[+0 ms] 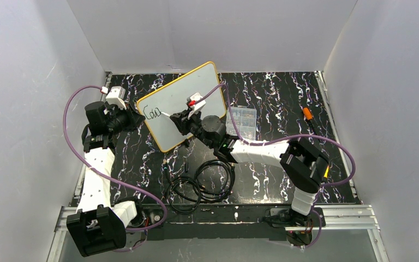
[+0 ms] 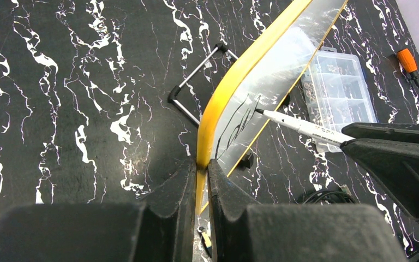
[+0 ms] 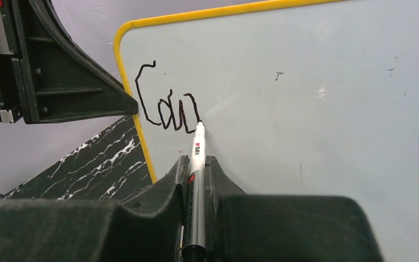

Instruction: Write a sentence on the whiteboard

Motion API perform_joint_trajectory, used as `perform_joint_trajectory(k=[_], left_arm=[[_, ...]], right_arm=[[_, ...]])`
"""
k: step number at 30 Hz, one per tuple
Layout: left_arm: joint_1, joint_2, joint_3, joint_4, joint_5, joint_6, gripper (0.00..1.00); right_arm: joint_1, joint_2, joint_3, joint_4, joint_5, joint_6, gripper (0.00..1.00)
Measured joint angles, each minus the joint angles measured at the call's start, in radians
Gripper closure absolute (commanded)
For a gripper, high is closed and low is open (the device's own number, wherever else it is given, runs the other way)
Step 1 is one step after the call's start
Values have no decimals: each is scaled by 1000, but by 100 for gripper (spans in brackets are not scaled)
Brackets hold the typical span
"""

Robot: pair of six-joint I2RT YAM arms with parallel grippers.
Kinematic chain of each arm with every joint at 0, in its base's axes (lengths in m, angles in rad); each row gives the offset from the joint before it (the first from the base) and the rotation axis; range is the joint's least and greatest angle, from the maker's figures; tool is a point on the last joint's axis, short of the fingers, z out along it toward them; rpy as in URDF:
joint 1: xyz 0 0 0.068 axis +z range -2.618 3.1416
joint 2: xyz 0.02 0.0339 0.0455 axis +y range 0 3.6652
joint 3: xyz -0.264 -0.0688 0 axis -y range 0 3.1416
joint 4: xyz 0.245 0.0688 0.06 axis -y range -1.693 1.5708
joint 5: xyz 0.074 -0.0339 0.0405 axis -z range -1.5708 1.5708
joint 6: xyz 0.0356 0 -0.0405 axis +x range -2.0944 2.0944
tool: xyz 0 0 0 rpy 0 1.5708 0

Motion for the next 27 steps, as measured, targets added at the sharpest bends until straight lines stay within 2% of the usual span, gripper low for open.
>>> perform_joint_trajectory(k=[27], left_arm=[[0,0,0,0,4,0,100]], right_arm=[[-4,-5,3,43,34,-6,99]])
